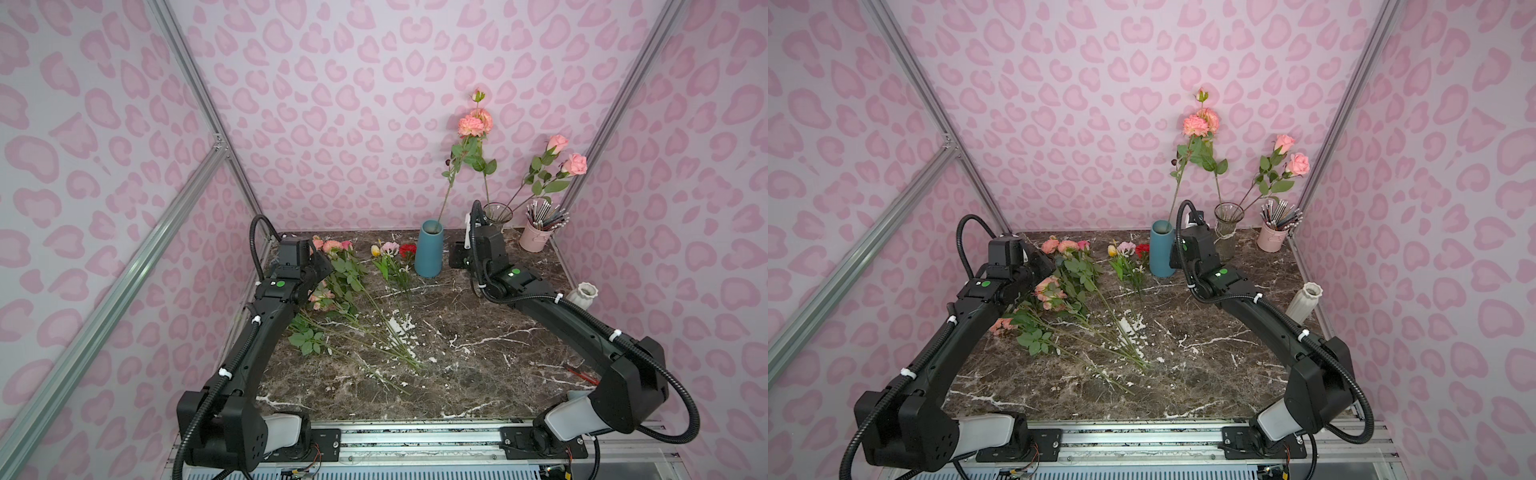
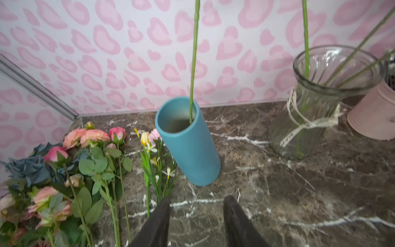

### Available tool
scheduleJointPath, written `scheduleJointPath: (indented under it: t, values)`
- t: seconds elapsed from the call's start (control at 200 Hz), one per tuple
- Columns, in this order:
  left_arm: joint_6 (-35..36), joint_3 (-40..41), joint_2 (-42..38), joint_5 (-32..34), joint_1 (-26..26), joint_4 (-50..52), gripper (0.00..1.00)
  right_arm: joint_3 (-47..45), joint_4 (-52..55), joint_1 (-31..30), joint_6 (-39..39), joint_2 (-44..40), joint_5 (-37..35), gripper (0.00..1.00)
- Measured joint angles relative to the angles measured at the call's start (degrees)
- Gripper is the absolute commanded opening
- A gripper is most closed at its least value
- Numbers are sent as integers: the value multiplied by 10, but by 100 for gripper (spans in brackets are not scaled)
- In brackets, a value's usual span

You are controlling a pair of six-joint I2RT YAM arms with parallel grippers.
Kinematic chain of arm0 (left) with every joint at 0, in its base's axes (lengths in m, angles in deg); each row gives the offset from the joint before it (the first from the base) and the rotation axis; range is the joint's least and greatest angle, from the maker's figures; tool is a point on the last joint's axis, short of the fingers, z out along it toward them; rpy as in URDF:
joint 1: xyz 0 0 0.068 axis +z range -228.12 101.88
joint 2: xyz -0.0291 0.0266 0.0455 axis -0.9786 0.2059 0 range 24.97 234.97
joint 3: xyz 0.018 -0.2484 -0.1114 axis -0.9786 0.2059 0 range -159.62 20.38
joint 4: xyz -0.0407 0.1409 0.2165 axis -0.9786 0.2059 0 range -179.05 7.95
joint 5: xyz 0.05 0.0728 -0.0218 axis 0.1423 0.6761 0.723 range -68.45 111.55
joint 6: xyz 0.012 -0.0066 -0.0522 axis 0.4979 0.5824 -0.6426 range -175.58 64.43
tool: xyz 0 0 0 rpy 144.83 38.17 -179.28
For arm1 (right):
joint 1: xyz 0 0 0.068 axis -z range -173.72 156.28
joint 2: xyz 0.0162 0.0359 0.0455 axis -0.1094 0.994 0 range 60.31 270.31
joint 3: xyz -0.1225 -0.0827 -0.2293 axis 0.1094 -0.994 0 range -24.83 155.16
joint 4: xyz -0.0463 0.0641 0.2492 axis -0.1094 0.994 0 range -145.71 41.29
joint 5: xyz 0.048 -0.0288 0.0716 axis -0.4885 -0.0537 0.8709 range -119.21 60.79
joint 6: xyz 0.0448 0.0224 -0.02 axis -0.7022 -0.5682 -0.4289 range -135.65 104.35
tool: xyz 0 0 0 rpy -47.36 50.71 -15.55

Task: Place the pink flowers into the vase
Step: Place the flower in the vase, then pick up the flower at the center of the board.

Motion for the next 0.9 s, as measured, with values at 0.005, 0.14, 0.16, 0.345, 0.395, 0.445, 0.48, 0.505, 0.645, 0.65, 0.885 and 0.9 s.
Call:
scheduleJointPath:
  t: [0.005, 0.14, 0.16, 0.345, 0.395, 0.445, 0.48, 0.505, 0.645, 0.65, 0.885, 0.9]
  values:
    - [-1, 1, -2, 2, -3, 0, 52, -4, 0, 0, -1, -3, 3, 45]
    - [-35, 24, -30, 24, -58, 13, 50, -48, 3, 0, -8, -52, 17, 45]
    - [-40, 29, -31, 28, -65, 13, 49, -52, 2, 0, -8, -58, 18, 45]
    - [-103, 79, -35, 35, -141, 30, 46, -63, 25, 8, -12, -80, 26, 44]
    - [-120, 93, -37, 35, -153, 32, 45, -63, 35, 12, -12, -84, 30, 44]
    - [-136, 105, -38, 34, -165, 32, 42, -68, 43, 19, -12, -91, 32, 44]
    - [-150, 113, -39, 33, -174, 33, 40, -71, 46, 25, -17, -96, 34, 44]
    - [-157, 119, -40, 31, -178, 33, 38, -74, 48, 29, -16, -100, 39, 44]
    - [-202, 145, -49, 18, -193, 29, 37, -90, 59, 47, -21, -117, 62, 44]
    - [-204, 146, -49, 18, -193, 29, 36, -91, 60, 47, -22, -118, 63, 44]
    - [-254, 186, -31, -21, -196, 14, 32, -105, 67, 61, -23, -126, 89, 44]
    - [-256, 188, -29, -23, -196, 14, 32, -106, 66, 62, -23, -126, 90, 44]
